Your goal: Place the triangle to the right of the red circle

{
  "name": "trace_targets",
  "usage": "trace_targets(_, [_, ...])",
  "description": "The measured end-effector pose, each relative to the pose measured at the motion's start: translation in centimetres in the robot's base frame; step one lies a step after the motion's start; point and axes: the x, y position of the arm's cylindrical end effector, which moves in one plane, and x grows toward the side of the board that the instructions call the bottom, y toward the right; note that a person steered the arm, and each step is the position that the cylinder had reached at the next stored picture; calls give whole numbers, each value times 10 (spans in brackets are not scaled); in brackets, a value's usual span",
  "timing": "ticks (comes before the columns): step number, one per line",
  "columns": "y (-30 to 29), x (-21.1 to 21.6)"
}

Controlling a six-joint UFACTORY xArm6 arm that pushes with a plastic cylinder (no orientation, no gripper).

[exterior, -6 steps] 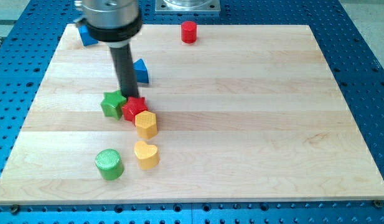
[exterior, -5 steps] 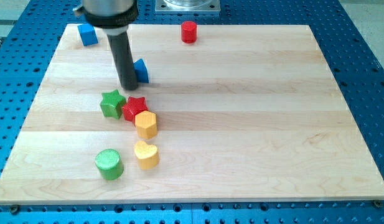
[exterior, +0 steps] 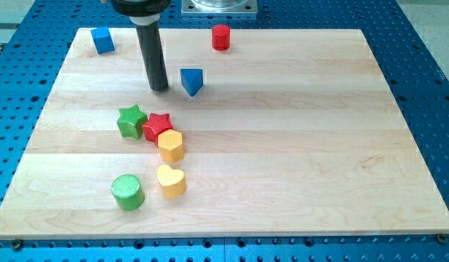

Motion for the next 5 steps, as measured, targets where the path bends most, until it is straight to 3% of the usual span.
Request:
trace_targets(2, [167,-25])
trace_targets(3, [192,-79])
trace_targets(5, [140,-101])
